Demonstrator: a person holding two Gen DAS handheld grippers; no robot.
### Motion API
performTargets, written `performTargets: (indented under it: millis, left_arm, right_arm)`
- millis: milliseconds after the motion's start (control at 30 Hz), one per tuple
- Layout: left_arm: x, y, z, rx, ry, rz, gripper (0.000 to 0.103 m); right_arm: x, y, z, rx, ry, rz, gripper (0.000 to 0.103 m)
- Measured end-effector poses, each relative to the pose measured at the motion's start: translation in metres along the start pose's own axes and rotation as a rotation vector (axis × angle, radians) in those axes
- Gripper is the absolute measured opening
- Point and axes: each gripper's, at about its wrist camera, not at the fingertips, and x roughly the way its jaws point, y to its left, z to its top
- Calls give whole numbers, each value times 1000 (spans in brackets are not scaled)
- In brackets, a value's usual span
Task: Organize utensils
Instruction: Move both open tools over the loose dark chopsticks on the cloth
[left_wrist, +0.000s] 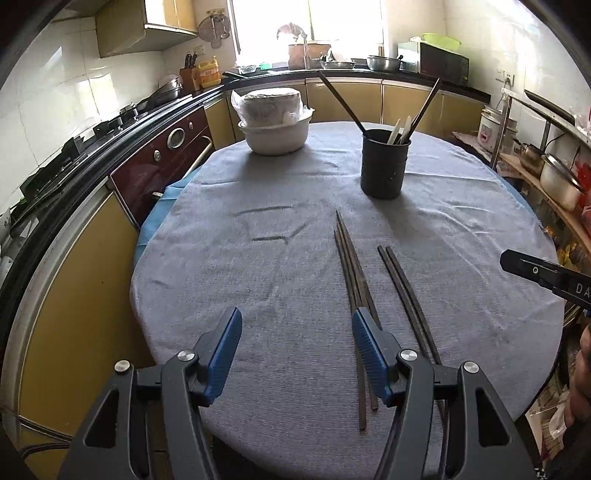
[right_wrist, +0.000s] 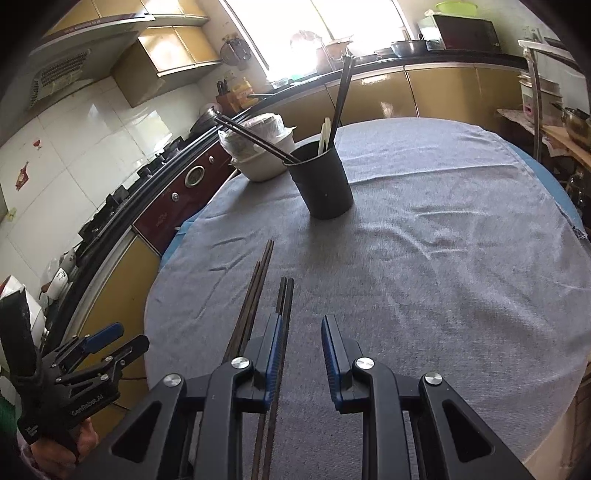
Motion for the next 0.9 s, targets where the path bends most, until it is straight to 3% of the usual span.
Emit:
performTargets:
  millis: [900]
  left_arm:
    - [36, 15, -9, -5, 71, 21, 63]
  right_arm:
    - [42, 22, -11, -21, 100, 2, 23]
